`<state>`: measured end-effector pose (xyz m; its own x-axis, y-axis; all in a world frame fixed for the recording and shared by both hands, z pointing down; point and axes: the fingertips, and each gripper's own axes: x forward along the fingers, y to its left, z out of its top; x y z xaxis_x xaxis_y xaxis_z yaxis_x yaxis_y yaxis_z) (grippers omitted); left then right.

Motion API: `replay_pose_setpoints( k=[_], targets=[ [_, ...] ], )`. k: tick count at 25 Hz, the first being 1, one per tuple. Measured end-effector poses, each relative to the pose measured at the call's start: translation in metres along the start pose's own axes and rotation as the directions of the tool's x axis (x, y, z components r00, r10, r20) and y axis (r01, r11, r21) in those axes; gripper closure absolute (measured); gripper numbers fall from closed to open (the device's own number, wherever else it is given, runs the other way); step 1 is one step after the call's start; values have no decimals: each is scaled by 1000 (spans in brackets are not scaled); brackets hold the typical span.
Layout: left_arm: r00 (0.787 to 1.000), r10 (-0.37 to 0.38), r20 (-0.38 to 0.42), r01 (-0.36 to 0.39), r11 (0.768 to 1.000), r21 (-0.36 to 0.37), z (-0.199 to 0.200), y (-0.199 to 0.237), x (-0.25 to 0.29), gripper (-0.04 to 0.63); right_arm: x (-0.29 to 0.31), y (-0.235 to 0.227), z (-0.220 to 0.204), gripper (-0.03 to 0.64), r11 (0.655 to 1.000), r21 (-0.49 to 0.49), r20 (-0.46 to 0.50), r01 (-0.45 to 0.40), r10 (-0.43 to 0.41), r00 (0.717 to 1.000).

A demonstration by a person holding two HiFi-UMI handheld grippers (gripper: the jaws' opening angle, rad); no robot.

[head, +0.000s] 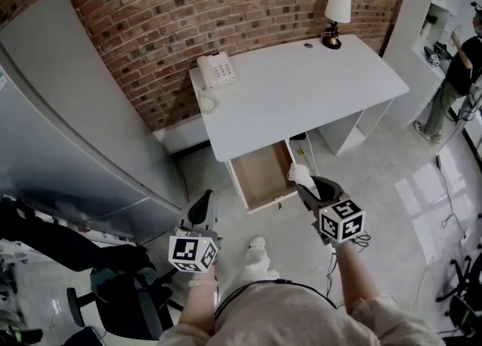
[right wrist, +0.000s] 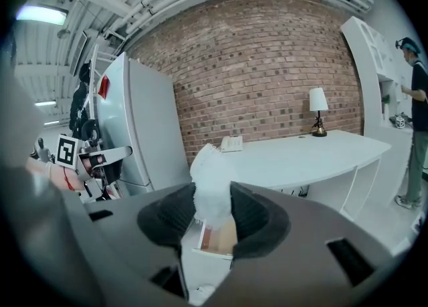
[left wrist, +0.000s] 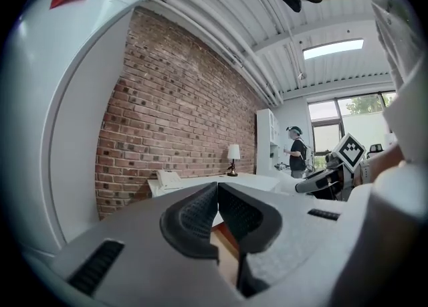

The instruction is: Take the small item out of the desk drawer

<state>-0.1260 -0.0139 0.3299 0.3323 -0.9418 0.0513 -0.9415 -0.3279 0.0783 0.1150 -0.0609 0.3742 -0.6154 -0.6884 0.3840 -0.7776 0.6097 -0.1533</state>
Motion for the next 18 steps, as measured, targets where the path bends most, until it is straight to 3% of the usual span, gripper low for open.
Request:
replay_pose_setpoints(
  k=[18],
  targets=[
    [998,15,55,-17,998,54,24,-7,-33,591,-65,5,37,453,998,-3,207,64,-62,976]
  ],
)
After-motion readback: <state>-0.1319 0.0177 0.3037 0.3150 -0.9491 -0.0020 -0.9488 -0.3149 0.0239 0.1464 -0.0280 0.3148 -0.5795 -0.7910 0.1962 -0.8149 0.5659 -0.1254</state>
